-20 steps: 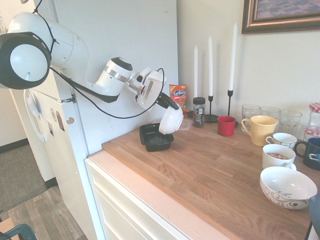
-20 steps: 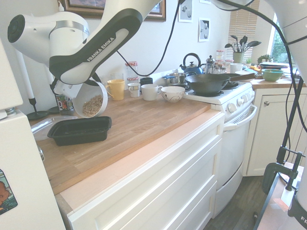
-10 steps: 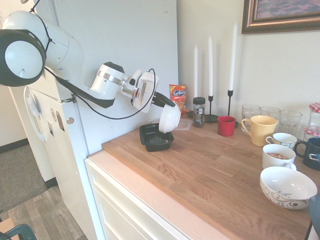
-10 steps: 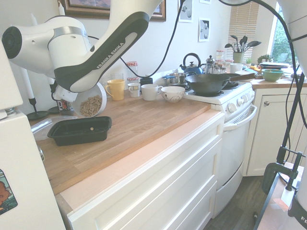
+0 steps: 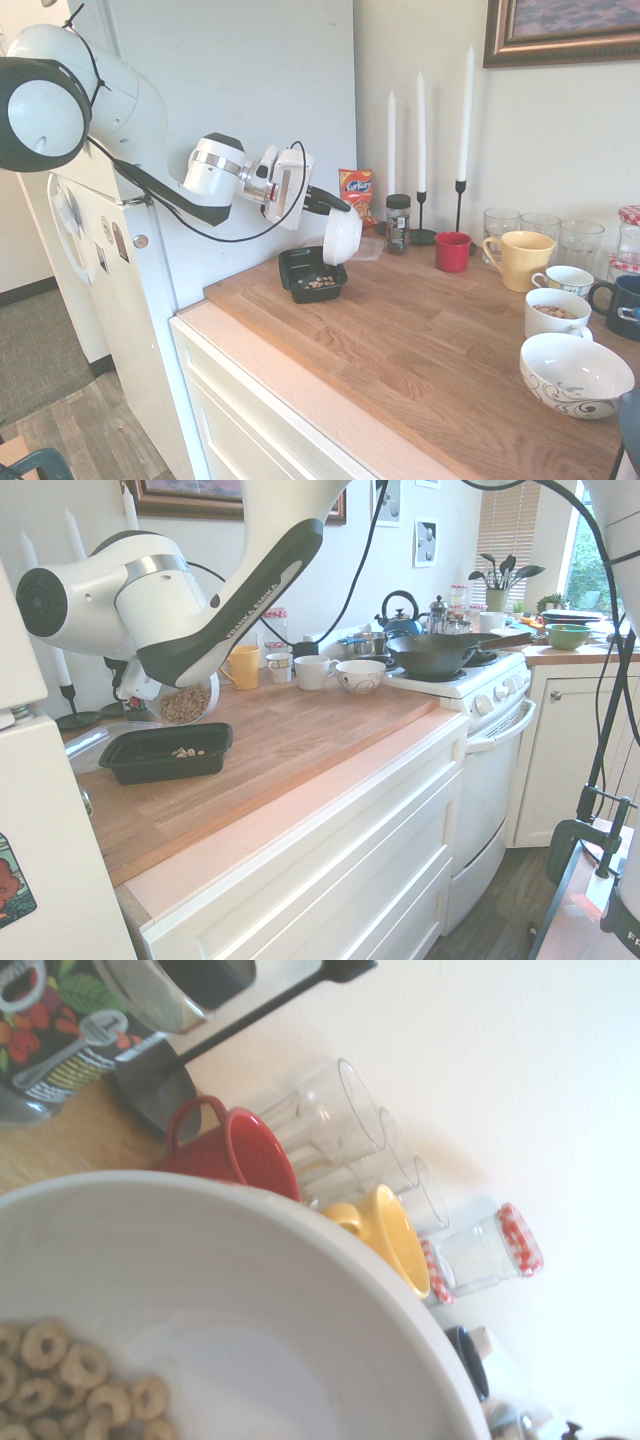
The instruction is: Put the cereal into the box
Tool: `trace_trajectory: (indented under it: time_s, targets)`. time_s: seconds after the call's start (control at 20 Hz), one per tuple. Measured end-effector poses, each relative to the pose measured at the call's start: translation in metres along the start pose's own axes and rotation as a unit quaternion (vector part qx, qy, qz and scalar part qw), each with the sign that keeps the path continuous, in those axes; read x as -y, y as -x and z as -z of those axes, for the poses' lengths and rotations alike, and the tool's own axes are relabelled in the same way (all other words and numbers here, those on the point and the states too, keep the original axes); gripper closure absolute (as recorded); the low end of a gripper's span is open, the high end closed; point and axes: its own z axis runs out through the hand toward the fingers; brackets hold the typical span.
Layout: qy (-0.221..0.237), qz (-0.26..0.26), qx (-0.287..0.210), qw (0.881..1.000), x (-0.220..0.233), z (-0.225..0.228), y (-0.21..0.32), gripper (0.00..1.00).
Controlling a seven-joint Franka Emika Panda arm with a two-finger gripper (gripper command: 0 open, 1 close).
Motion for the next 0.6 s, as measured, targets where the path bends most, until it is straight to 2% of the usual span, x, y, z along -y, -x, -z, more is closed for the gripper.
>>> trace_trajectory:
  time_s: [0.6]
  targets:
    - [-0.007, 0.010, -0.055, 0.998, -0.001, 0.009, 0.012, 1.00]
